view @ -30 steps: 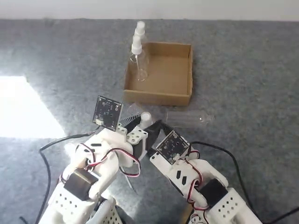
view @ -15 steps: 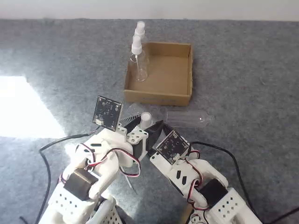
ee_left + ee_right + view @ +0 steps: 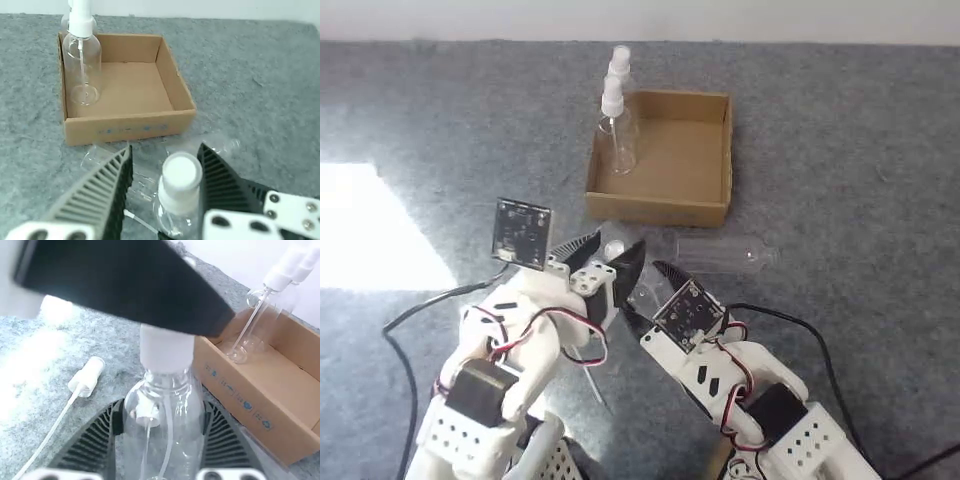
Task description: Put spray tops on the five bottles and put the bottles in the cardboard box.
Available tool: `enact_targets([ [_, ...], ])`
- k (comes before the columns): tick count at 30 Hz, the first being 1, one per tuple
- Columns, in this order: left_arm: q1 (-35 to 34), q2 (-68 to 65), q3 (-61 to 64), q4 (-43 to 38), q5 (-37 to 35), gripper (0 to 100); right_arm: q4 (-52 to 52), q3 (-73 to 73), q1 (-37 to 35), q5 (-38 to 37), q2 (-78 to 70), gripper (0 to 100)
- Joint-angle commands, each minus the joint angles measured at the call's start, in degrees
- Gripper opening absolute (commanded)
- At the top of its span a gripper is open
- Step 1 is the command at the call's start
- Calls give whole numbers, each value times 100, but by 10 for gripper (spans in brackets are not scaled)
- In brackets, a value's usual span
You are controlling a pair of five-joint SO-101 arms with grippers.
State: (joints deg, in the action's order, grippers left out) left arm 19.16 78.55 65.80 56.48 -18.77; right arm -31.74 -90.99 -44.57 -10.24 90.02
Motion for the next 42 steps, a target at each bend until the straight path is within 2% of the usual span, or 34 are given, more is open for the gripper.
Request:
enact_targets([
  [1, -53, 70, -374, -70, -18, 193, 145, 237, 136, -114, 119, 91],
  [14, -114, 70, -927, -44, -18, 190, 145, 229, 127, -114, 110, 91],
  [20, -580, 70, -927, -62, -26, 189, 136, 229, 127, -114, 110, 91],
  [32, -607, 62, -198, -79, -26, 188, 119, 237, 136, -114, 110, 90],
  [36, -536, 62, 84, -387, 9, 188, 110, 264, 145, -114, 110, 88],
  [42, -571, 70, -57, -448, -18, 188, 119, 237, 127, -114, 110, 91],
])
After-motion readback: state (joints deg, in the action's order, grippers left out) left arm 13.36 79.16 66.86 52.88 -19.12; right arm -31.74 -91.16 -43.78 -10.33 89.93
